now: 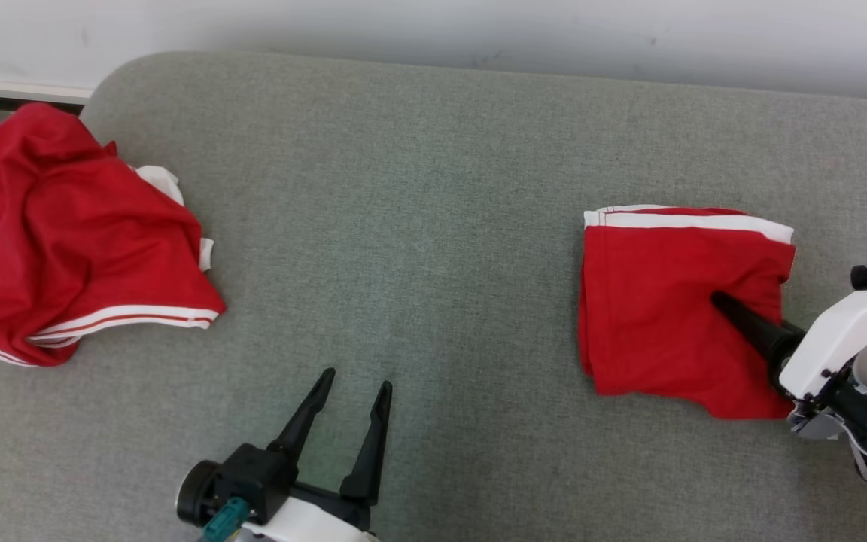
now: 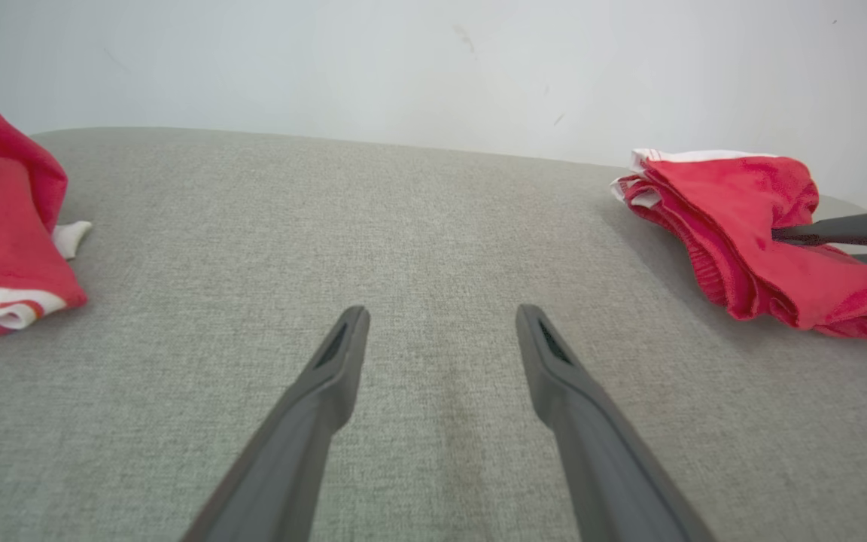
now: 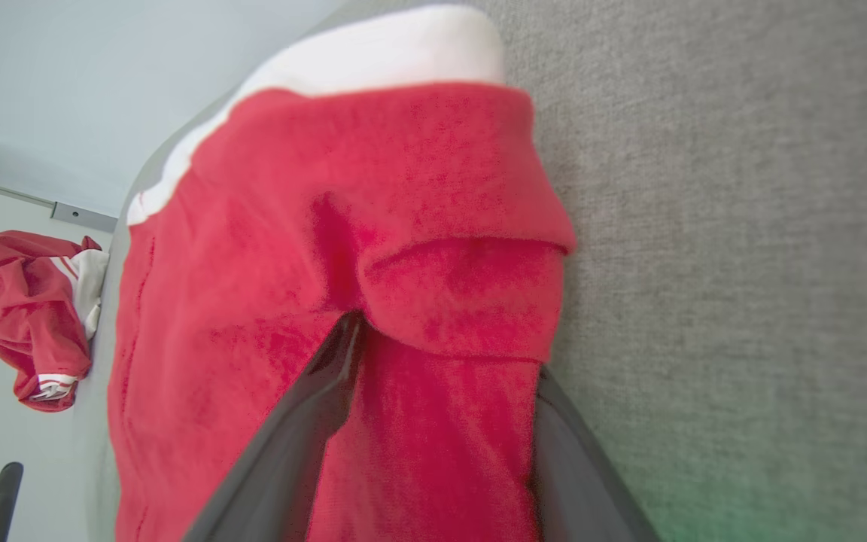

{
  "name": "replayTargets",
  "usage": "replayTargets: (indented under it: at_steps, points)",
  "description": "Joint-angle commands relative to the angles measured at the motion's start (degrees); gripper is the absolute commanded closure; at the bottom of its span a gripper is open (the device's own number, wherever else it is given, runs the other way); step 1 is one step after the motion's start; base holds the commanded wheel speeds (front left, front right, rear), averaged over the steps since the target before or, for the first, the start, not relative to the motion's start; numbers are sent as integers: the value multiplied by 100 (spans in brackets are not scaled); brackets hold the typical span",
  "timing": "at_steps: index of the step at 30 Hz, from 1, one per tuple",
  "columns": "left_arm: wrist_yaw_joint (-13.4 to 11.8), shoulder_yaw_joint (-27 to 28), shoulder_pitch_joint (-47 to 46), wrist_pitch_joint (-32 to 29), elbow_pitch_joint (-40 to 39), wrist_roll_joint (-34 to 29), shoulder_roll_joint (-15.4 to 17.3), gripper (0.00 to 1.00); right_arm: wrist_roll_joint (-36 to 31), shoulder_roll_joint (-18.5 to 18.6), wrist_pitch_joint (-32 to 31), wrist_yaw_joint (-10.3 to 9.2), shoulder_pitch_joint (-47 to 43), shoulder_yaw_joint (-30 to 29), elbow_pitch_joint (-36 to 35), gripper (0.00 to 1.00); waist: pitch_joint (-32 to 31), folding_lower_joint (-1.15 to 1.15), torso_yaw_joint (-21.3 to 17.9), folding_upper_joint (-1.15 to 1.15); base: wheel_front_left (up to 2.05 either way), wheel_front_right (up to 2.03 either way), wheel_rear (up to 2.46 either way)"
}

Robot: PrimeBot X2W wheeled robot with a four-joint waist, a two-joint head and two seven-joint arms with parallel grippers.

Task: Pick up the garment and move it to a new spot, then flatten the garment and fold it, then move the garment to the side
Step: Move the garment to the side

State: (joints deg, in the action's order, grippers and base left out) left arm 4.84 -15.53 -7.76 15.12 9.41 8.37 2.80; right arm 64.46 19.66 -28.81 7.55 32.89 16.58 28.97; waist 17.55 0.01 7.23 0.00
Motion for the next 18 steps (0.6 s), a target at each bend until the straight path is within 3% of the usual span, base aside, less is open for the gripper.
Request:
replayTargets:
  at_steps: [1,6,18]
  points:
    - [-28,4,-30,3,7,46,21,0,51,-59,1,-13,-15,133,25,100,-9,-1,-29,0,0,0,0]
    - [-48,58,11,3,-27,23,20,0,81,117,245,-13,77,293,-15,100,-6,-1,-249,0,0,0,0]
    - [108,156,-285,3,-104,-276,27,0,8,547,709,-13,282,591,205,100,330,-1,-1195,0,0,0,0]
